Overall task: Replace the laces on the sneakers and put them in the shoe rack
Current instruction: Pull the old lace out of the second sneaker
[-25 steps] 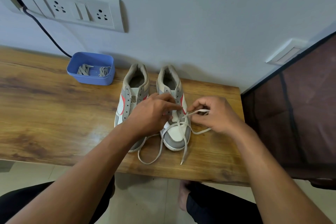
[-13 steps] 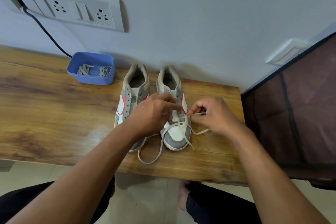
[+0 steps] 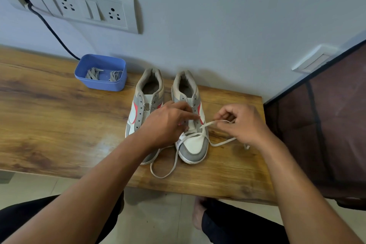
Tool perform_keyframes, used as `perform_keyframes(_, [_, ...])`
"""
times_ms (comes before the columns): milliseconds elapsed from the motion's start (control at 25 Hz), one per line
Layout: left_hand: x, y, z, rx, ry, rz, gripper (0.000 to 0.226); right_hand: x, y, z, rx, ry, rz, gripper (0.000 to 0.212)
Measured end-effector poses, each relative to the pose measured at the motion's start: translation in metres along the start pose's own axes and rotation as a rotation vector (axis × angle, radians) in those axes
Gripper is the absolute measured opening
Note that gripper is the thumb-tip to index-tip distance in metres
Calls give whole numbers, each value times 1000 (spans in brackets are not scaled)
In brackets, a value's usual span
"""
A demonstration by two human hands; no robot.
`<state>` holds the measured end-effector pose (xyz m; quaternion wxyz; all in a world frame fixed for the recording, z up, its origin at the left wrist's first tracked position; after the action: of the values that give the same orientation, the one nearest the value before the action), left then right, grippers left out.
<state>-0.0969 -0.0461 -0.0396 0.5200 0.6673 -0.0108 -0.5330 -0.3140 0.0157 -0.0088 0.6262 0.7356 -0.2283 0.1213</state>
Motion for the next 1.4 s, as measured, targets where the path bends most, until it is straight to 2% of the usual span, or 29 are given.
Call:
perform_keyframes(120, [-1,0,0,9,-2,-5,44,15,-18,-2,98,73,-21,14])
perform_keyframes(280, [1,1,0,9,-5,-5,44,-5,2,2,-27,-9,-11,15])
perform_keyframes(400, [0,0,-1,13,-5,-12,44,7,-15,-2,79,32,-13,18])
perform_keyframes(480, [1,0,-1,17,-3,-8,45,12,-21,-2,70,47,-38,14])
perform_keyframes(720, [3,0,-1,8,-22,-24,45,-18,19,-1,-164,-60,25,15])
perform_keyframes(840, [3,2,-1,19,-19,-49,47,-27,12,-2,-65,-164,-107,14])
perform_keyframes(920, [0,9,-1,2,-1,-134,45,-29,10,-6,30,-153,-166,29])
perform_keyframes(1040, [-7,28,-6,-142,64,-213,30,-31,14,-11,23,-175,-149,46])
perform_keyframes(1120, [-16,33,-14,-174,111,-152,14,-36,7,-17,152,-244,-244,67])
perform_keyframes(1200, [-27,22,-26,-89,200,-13,19,-38,-9,-24,315,-273,-371,80])
perform_keyframes(1280, [-33,4,-39,41,341,116,27,-28,-28,-30,298,-220,-409,61])
perform_keyframes(1360, [-32,-13,-46,129,442,139,24,-15,-45,-33,199,-154,-399,30])
perform_keyframes(1400, [-31,-18,-48,150,463,129,23,-9,-52,-35,171,-130,-396,21])
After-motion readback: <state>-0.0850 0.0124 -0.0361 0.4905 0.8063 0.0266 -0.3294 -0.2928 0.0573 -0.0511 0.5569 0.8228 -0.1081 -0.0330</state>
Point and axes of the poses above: each hand's wrist, its own z-axis towards the middle knuckle, its own y-axis out of the back of the hand, x = y × z, the point moved 3 cm from there along z, towards the middle knuckle, and after that the axes turned 15 degrees about -z, right-handed, at the moved point
